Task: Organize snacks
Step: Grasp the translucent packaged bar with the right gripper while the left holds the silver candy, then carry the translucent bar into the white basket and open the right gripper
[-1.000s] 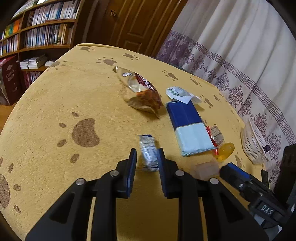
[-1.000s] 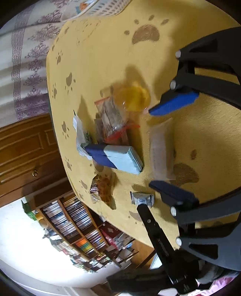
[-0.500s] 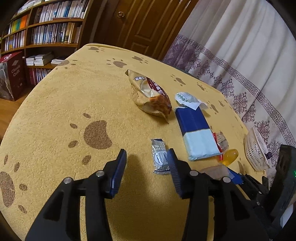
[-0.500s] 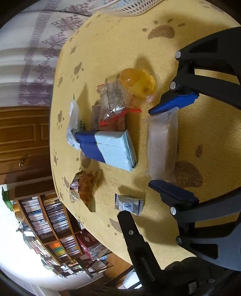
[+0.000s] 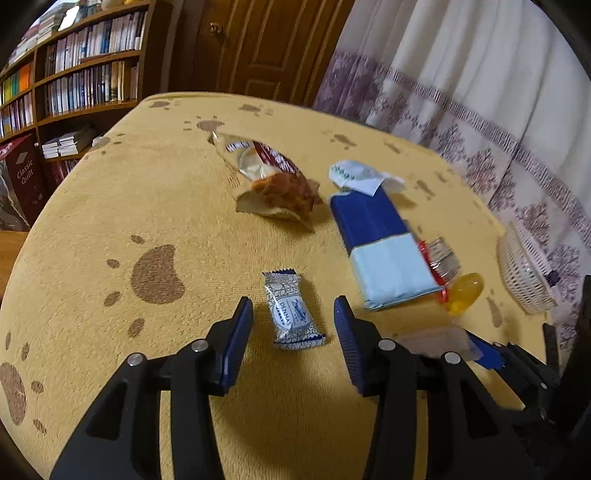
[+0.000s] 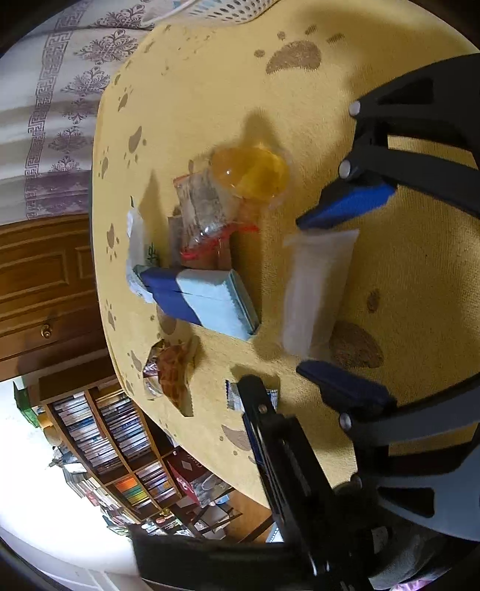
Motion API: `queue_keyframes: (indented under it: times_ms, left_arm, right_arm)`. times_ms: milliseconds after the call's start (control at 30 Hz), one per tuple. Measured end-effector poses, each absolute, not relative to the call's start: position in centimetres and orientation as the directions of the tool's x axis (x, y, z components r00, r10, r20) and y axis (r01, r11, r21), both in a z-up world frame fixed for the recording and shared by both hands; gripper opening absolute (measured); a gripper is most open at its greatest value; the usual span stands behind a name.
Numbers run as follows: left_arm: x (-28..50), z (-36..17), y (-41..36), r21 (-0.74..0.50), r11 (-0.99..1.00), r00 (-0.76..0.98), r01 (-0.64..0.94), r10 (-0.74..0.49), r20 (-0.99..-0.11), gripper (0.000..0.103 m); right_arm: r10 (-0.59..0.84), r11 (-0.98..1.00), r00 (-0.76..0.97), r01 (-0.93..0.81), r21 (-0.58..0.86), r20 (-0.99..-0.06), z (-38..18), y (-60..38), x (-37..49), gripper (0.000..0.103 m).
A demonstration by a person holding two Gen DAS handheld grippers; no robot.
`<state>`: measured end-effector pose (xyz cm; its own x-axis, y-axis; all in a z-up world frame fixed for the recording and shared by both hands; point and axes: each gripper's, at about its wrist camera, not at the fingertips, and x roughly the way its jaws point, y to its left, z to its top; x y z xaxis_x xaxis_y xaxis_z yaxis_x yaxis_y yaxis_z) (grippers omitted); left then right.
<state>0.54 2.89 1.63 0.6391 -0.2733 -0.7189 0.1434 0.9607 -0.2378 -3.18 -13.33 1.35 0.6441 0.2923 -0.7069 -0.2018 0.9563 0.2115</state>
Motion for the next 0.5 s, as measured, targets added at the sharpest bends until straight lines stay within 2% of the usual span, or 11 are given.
queue_keyframes:
  times_ms: [67, 233, 400, 500]
  left_arm:
    - [0.8, 1.6, 2.5, -0.209, 0.967, 0.642, 0.146, -0.253, -0.724, 0.041]
    - [1.0, 1.4, 2.9, -0.223, 0.966, 0.644, 0.134, -0.256, -0.721, 0.028]
    - [0.8, 1.5, 3.3, -0.26, 0.956, 0.649, 0.139, -0.286, -0.705, 0.023]
    - [0.3, 1.8, 3.4, -0.262, 0.954, 0.664, 0.147, -0.291, -0.688, 0.022]
  right_arm:
    - [0.286, 0.958, 0.641, -0.214, 0.192, -0.712, 1.4, -12.7, -3.0, 0.085]
    - [0.206, 0.973, 0.629, -0.211, 0.091, -0.75, 0.7, -10.8, -2.2, 0.086]
    - [0.176, 0.977, 0.643, -0.204, 0.054, -0.746, 0.5, -10.6, -2.4, 0.075]
    - [0.202, 0.975, 0.648, -0.208, 0.085, -0.734, 0.7, -11.3, -3.0, 0.074]
